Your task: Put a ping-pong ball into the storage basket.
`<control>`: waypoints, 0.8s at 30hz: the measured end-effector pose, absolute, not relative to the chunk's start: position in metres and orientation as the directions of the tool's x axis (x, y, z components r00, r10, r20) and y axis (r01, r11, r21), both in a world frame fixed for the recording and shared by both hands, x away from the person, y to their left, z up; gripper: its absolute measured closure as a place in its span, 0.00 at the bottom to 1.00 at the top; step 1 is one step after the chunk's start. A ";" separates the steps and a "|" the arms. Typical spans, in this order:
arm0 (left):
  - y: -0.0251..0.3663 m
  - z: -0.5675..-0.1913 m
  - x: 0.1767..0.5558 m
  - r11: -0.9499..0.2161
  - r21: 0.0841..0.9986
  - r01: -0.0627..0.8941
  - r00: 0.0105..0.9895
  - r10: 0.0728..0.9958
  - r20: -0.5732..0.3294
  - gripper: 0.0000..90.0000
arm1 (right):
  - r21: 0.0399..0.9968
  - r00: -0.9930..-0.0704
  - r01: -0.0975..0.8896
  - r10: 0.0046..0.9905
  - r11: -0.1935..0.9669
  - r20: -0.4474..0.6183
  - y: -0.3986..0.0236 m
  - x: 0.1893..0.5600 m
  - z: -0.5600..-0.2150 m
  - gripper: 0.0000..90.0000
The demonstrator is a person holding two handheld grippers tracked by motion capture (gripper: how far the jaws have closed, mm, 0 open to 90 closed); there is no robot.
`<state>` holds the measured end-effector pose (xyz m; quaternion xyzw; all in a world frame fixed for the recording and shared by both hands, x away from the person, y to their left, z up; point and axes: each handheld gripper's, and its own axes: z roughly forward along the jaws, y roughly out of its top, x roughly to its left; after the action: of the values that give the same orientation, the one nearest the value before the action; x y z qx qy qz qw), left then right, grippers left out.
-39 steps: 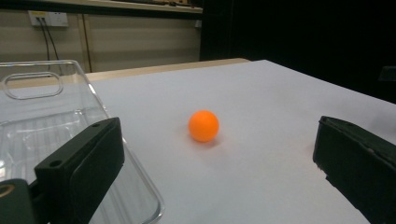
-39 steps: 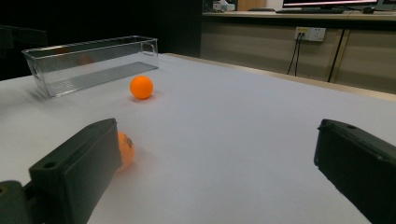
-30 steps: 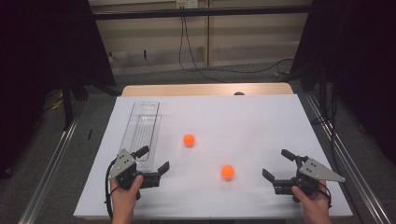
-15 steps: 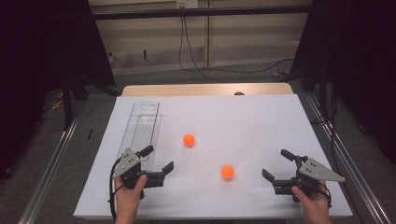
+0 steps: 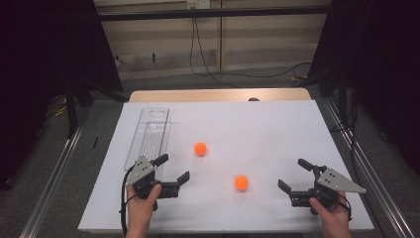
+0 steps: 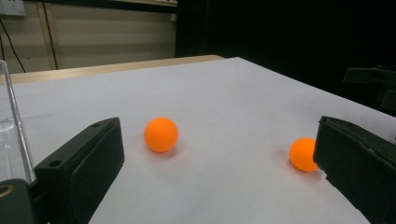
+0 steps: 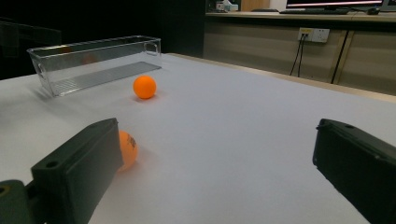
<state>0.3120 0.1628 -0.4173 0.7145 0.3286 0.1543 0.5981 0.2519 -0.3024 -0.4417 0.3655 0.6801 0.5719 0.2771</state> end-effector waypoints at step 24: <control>0.145 -0.418 0.316 -0.112 0.949 0.293 0.759 0.632 -0.160 0.02 | 0.980 -0.578 0.180 0.815 0.079 0.041 -0.302 0.252 -0.442 0.01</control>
<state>0.3156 0.1450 -0.4183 0.7317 0.3160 0.1442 0.5864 0.2521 -0.3024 -0.4418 0.3659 0.6799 0.5716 0.2776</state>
